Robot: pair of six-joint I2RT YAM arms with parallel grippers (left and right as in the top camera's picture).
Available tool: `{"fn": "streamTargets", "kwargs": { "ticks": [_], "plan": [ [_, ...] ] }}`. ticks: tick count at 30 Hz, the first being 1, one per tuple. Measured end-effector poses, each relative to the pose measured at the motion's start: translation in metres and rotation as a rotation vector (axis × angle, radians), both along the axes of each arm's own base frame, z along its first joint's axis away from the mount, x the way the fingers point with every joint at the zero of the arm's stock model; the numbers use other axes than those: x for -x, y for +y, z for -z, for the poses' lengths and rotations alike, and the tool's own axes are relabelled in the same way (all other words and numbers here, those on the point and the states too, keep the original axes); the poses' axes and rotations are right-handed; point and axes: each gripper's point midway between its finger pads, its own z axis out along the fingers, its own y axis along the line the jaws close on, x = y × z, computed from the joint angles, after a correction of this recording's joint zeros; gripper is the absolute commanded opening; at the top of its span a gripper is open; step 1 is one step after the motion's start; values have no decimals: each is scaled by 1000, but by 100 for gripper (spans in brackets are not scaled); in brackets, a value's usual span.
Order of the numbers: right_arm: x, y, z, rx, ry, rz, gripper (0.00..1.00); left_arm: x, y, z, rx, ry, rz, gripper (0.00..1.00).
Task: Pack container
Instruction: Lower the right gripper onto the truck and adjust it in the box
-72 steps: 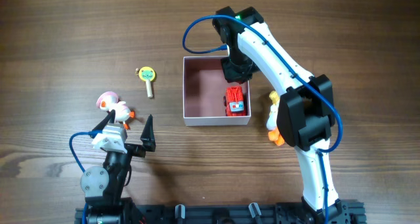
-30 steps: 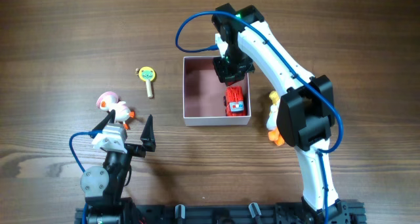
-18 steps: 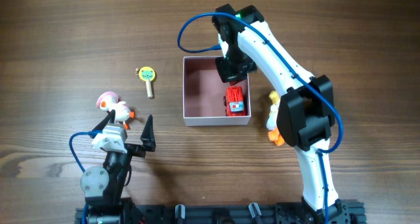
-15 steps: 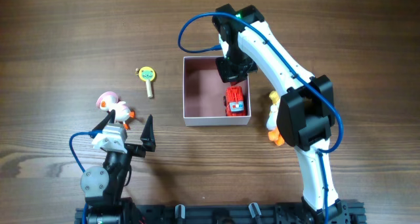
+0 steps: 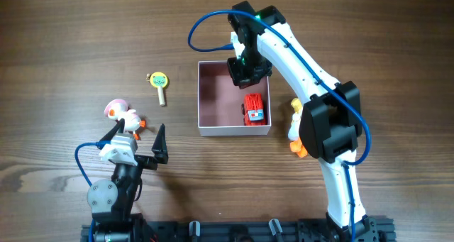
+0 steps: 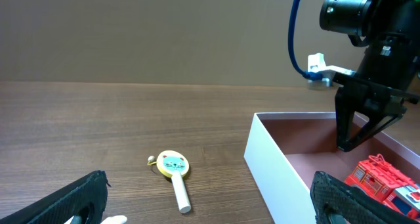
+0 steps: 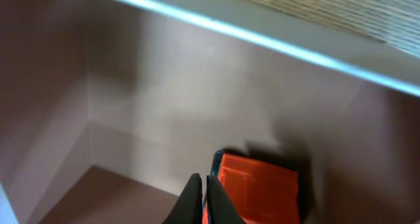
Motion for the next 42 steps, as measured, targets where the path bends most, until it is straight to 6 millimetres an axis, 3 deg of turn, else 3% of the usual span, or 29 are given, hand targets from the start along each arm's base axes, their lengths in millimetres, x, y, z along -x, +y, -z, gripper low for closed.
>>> {"fn": "streamTargets", "kwargs": {
  "ticks": [12, 30, 42],
  "plan": [
    [23, -7, -3, 16, 96, -28, 4, 0, 0, 0, 0, 0, 0, 100],
    [20, -25, 0, 134, 63, -23, 4, 0, 0, 0, 0, 0, 0, 100],
    [21, -23, 0, 121, 66, -33, 4, 0, 0, 0, 0, 0, 0, 100]
  ]
}}
